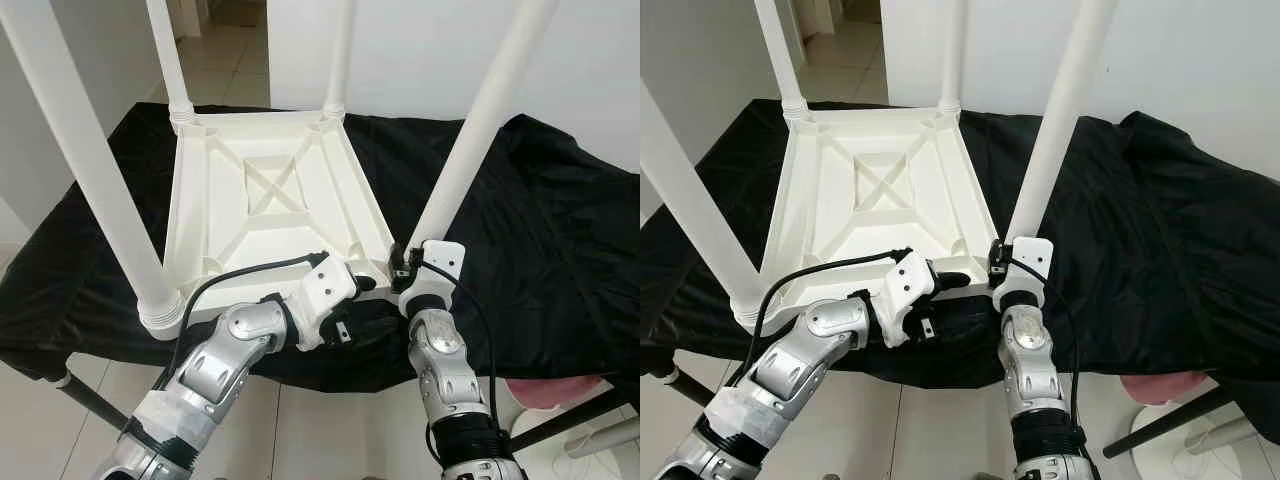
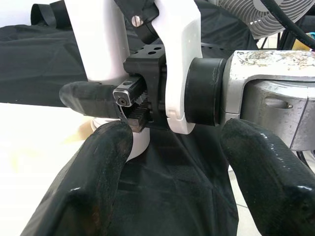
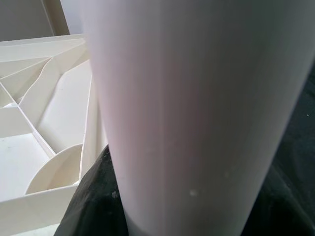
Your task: Building children table
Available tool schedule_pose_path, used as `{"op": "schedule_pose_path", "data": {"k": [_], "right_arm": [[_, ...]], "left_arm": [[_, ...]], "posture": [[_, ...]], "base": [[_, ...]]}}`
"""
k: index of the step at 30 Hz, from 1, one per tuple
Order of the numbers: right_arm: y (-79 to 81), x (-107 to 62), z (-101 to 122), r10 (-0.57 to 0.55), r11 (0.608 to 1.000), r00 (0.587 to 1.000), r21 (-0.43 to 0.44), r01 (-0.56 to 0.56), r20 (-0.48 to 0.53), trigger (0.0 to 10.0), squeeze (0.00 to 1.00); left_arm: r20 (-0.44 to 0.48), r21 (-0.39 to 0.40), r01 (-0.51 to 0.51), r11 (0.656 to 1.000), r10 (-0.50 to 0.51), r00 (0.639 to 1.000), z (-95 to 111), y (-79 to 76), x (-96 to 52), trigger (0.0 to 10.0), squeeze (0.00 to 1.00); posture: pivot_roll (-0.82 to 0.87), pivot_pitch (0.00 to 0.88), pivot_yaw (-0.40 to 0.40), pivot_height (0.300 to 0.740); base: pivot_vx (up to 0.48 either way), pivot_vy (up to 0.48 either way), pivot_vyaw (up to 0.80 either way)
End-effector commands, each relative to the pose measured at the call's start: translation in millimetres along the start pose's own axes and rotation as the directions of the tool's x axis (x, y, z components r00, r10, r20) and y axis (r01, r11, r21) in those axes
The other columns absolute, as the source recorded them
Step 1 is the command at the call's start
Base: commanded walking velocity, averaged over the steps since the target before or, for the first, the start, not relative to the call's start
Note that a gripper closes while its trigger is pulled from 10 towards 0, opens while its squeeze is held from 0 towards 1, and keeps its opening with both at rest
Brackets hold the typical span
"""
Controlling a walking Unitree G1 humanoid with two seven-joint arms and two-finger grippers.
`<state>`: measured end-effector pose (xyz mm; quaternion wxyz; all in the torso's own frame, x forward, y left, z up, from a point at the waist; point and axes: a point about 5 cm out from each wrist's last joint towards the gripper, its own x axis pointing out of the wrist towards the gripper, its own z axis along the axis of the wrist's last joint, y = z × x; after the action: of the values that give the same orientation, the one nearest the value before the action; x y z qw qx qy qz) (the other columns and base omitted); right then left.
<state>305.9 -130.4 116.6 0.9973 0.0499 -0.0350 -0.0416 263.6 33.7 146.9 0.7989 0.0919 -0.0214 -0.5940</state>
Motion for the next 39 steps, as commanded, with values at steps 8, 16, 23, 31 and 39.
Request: {"op": "schedule_pose_path", "data": {"k": [8, 16, 23, 31, 39], "right_arm": [[4.4, -4.6, 1.3, 0.024, 0.997, 1.0, 0.077, -0.023, -0.008, 10.0, 1.0], [-0.4, -9.8, 7.9, 0.114, 0.993, 0.993, 0.013, -0.114, 0.019, 10.0, 1.0], [-12.4, -10.3, 8.9, 0.22, 0.975, 0.975, -0.028, -0.219, 0.022, 10.0, 0.0], [-33.6, -0.1, 9.6, 0.439, 0.892, 0.898, -0.108, -0.439, -0.017, 10.0, 0.0], [-34.9, 8.5, 9.1, 0.575, 0.803, 0.815, -0.145, -0.579, -0.07, 10.0, 0.0]], "left_arm": [[-0.006, 0.003, 0.023, 1.0, -0.023, 1.0, -0.3, -0.7, 1.0, 10.0, 0.0], [-0.002, 0.005, 0.021, 1.0, -0.021, 1.0, 0.1, -0.8, 2.0, 10.0, 0.0], [-0.001, 0.005, 0.019, 1.0, -0.019, 1.0, 0.2, -0.2, 1.6, 10.0, 0.0], [0.0, 0.006, 0.018, 1.0, -0.018, 1.0, 0.9, 0.7, 1.8, 10.0, 0.0], [0.0, 0.006, 0.019, 1.0, -0.019, 1.0, 1.3, 1.7, 1.8, 10.0, 0.0]], "posture": [[-0.04, 0.0, -0.025, 0.74], [-0.05, 0.0, -0.03, 0.74], [-0.05, 0.0, -0.03, 0.74], [-0.05, 0.0, -0.025, 0.74], [-0.05, 0.0, -0.017, 0.74]], "base": [[0.0, 0.0, 0.0], [0.0, 0.0, 0.0], [0.0, 0.0, 0.0], [0.0, 0.0, 0.0], [0.0, 0.0, 0.0]]}}
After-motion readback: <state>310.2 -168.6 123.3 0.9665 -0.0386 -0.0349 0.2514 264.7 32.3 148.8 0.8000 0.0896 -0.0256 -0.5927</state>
